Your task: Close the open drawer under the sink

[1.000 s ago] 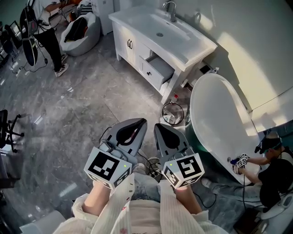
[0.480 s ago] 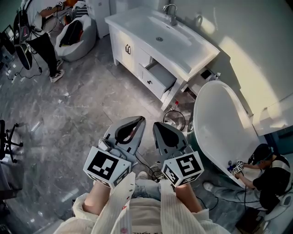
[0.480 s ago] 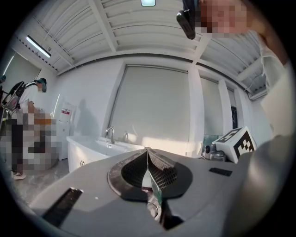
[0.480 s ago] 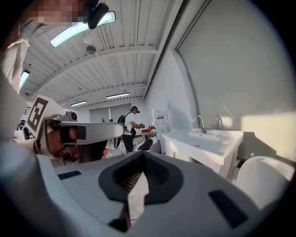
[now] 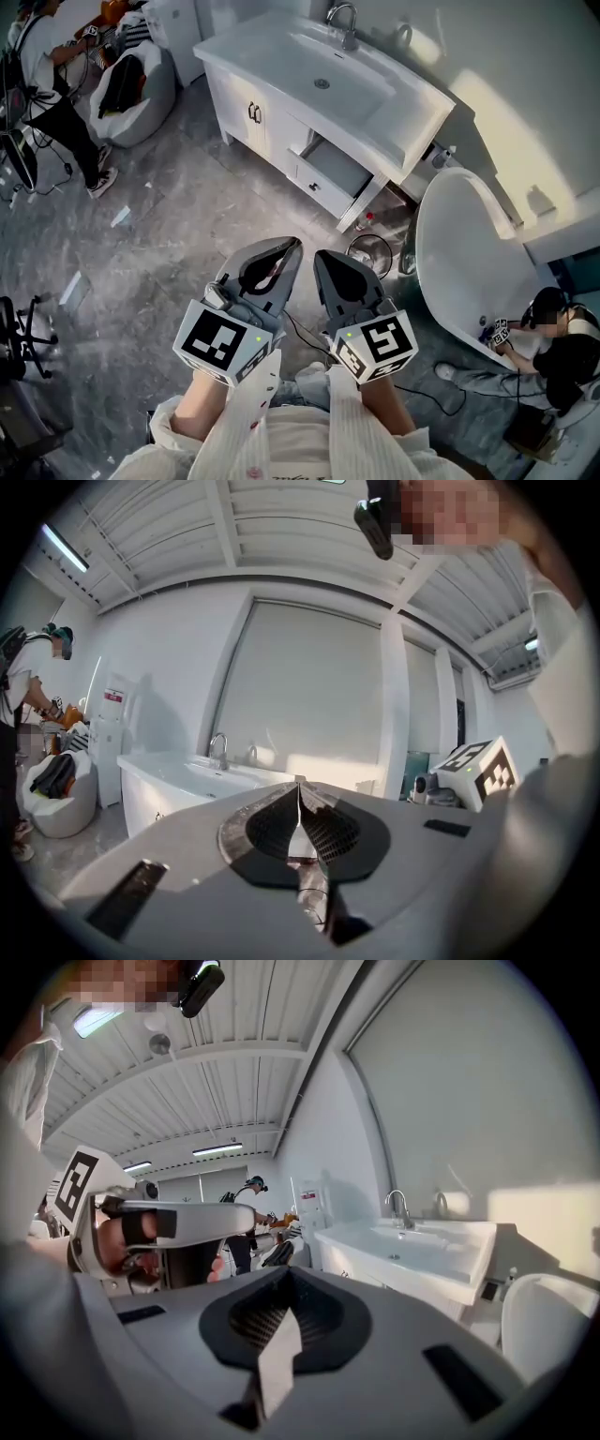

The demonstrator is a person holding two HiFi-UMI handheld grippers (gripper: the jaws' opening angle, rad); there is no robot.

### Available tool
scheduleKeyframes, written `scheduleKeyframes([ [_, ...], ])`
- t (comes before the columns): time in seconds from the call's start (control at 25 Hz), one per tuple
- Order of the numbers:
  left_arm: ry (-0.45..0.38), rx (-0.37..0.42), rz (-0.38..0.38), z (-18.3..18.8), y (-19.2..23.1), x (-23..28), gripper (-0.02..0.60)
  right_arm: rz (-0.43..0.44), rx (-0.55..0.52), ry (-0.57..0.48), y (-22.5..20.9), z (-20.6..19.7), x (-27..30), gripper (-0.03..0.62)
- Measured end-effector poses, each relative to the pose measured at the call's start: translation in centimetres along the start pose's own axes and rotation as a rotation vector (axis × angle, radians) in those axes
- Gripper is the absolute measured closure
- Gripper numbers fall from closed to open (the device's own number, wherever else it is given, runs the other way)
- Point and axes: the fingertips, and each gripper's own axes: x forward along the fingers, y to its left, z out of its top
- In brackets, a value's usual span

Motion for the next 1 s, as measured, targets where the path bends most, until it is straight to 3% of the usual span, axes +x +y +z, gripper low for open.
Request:
scheduleKeyframes([
  [0.52, 0.023, 0.016, -0.074, 0.5, 8.4, 0.2, 0.565, -0.079, 0.018, 0.0, 1.5, 0.8, 7.9, 0.585],
  [1.0, 0.04, 0.008, -0.112, 0.4, 13.6, 4.7, 0.565, -0.094, 0.021, 0.013, -1.6, 1.5, 14.7, 0.585],
])
